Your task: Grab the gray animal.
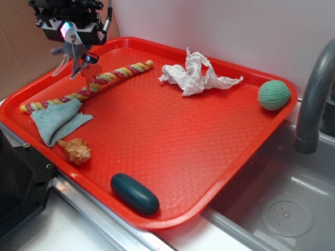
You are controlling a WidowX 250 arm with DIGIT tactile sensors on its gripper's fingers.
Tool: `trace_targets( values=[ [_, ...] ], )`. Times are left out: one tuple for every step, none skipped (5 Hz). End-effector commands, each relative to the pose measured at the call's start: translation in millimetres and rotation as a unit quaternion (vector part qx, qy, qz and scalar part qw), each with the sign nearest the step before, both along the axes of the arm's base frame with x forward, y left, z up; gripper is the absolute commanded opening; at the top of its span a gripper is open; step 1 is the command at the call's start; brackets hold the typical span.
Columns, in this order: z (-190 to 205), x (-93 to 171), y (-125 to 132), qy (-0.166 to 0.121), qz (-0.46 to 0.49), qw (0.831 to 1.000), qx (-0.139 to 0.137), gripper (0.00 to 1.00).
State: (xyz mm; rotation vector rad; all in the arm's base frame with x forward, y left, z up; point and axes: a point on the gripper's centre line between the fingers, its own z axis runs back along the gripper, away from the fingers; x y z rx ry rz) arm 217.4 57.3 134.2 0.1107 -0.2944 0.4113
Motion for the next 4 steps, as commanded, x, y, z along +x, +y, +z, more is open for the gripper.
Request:
trace_targets(
  values=[
    [69, -5, -35, 0.006, -0.086, 0.996, 0.017, 0.00],
    [68, -6, -41, 0.026, -0.097, 0.995, 0.011, 0.00],
    [18, 0, -11, 0.078, -0.056, 0.995, -0.016, 0.00],
    [-22, -3, 2, 0.109, -0.055, 0.993, -0.002, 1.00]
  ],
)
